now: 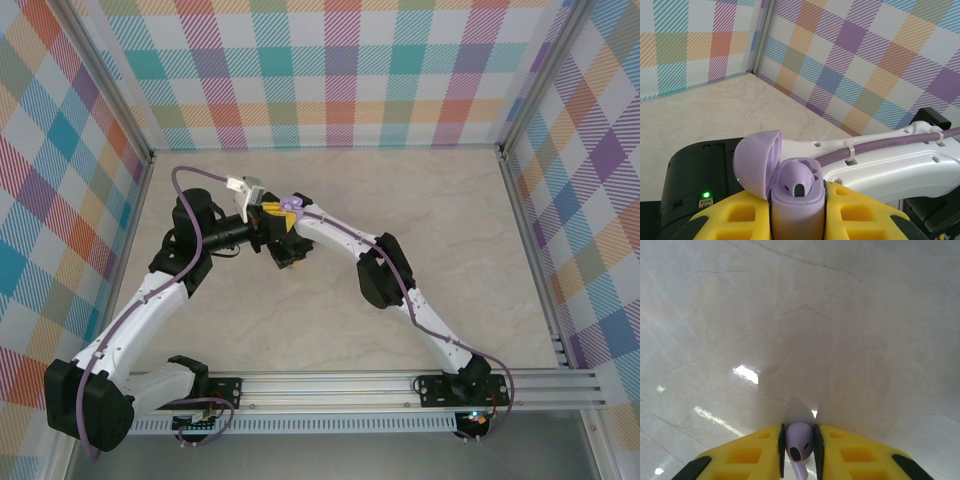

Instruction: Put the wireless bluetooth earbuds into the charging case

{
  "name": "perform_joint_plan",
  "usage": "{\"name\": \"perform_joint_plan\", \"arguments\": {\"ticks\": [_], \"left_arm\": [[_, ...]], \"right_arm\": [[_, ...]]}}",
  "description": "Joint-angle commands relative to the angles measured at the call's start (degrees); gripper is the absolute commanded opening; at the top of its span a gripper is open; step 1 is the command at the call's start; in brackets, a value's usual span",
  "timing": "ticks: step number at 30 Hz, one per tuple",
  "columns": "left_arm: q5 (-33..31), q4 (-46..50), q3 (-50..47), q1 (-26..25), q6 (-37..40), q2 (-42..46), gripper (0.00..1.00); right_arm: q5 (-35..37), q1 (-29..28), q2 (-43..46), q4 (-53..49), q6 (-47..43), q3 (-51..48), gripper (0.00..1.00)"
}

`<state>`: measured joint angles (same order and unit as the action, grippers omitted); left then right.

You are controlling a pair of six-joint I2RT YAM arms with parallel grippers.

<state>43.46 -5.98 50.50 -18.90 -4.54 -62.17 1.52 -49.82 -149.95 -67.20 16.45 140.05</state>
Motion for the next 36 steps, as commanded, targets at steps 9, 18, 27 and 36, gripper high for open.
{"name": "perform_joint_plan", "arguments": {"ticks": [9, 18, 27, 36], "left_arm": [[0.7, 0.4, 0.6, 0.7, -0.5, -0.3, 0.09], [1.1, -0.6, 0.9, 0.7, -1.3, -1.1, 0.09], [1.3, -1.4, 1.3, 0.4, -2.1, -1.9, 0.09], [0.8, -1.0, 1.6, -0.2, -2.2, -2.3, 0.09]], "right_arm": [[7.4, 7.3, 12.4, 3.0, 3.7, -22.2, 0.24], [6.7, 12.9, 24.4, 10.9, 6.7, -43.0, 0.24], [4.0, 14.2, 28.5, 14.3, 5.6, -50.6, 0.30], [1.8, 14.2, 26.5, 11.2, -3.6, -44.1, 0.43]]}}
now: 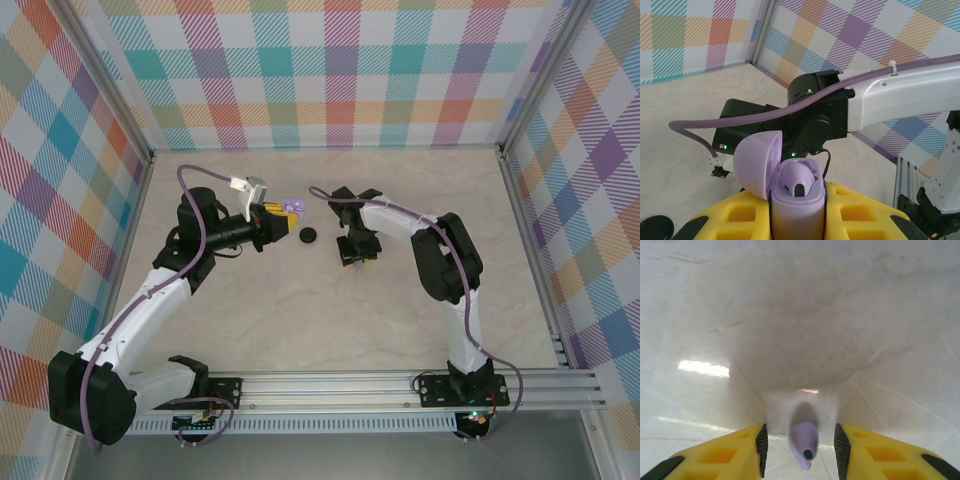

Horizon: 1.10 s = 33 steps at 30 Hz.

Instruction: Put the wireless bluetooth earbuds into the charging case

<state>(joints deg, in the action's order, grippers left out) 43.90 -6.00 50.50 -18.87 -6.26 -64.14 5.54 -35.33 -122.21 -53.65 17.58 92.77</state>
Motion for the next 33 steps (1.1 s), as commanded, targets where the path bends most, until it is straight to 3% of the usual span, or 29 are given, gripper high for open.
{"name": "perform_joint_plan", "arguments": {"ticks": [1, 33], "left_arm": [[0.3, -1.0, 1.6, -0.3, -0.5, -0.4, 0.09], [-0.3, -0.9, 2.1, -1.2, -0.1, -0.8, 0.09]], "right_arm": [[-2.3, -0.3, -1.6, -3.0, -5.5, 4.0, 0.43], [1.3, -0.3, -6.7, -8.0, -7.1, 6.4, 0.32]]}}
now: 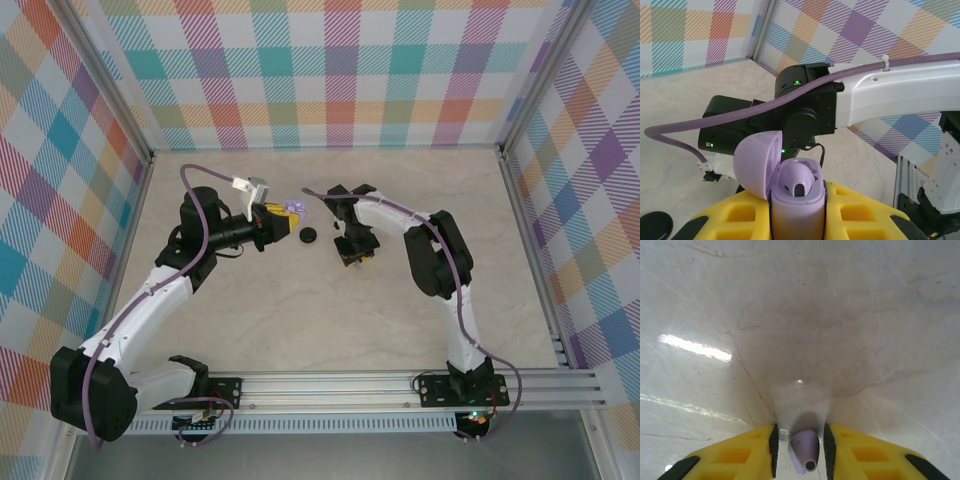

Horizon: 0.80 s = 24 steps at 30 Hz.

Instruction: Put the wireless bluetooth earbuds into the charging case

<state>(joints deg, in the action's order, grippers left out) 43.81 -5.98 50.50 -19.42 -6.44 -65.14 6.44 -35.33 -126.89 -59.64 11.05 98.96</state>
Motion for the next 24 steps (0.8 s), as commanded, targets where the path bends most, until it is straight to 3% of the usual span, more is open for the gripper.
{"name": "perform_joint_plan", "arguments": {"ticks": [1, 16, 24], "left_arm": [[-0.2, -0.9, 2.1, -0.6, 0.1, 0.1, 0.09], [-0.5, -0.6, 2.2, -1.0, 0.5, -0.1, 0.09], [-0.8, -0.5, 2.1, -1.9, 0.5, -0.8, 0.09]], "right_arm": [[0.4, -0.3, -2.0, -2.0, -0.6, 0.0, 0.32], [-0.1, 2.1, 0.9, -0.4, 3.8, -3.4, 0.21], [-8.4, 6.5, 6.7, 7.8, 8.1, -9.3, 0.20]]}}
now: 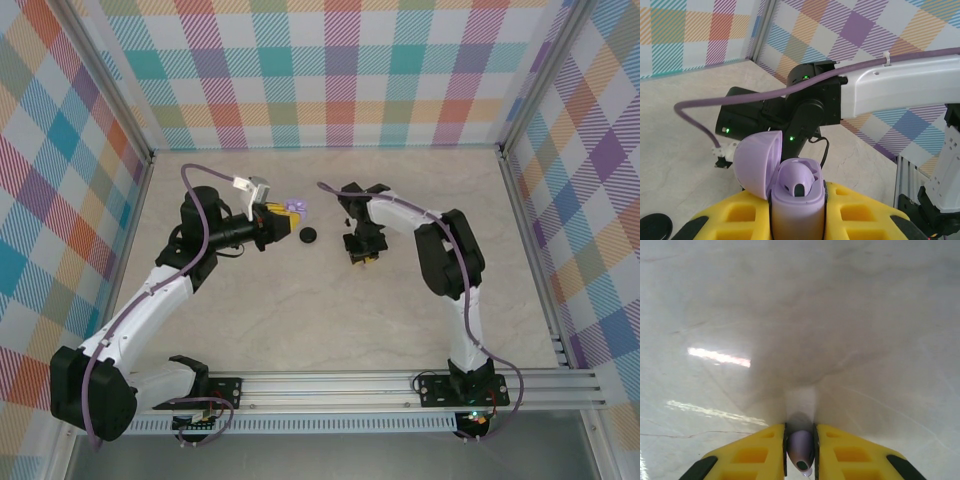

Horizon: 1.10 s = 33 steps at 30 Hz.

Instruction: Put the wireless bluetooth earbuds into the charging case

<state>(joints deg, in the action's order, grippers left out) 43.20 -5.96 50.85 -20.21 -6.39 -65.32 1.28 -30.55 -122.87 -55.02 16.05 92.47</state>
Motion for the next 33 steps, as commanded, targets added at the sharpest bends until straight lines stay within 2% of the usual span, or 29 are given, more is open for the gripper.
{"name": "perform_joint_plan", "arguments": {"ticks": [1, 7, 15, 24, 33], "left_arm": [[-0.3, -0.6, 1.6, -1.3, 0.5, -0.7, 0.09], [-1.5, -3.1, 0.9, -2.0, -1.5, -2.7, 0.09], [-6.7, -8.0, -0.6, -3.1, -6.2, -7.3, 0.10], [-9.3, -17.5, -2.7, -5.2, -10.9, -11.8, 0.11], [-8.9, -25.5, -3.6, -7.8, -10.1, -14.3, 0.11]], "right_arm": [[-4.0, 2.2, 3.5, 4.3, 3.6, -3.6, 0.19], [-12.7, 5.7, 10.8, 13.7, 6.6, -10.4, 0.18], [-22.3, 9.4, 21.6, 24.1, 11.0, -16.9, 0.17], [-31.7, 9.8, 29.6, 27.9, 12.5, -15.2, 0.19], [-38.0, 9.8, 36.0, 35.7, 17.6, -14.6, 0.20]]}}
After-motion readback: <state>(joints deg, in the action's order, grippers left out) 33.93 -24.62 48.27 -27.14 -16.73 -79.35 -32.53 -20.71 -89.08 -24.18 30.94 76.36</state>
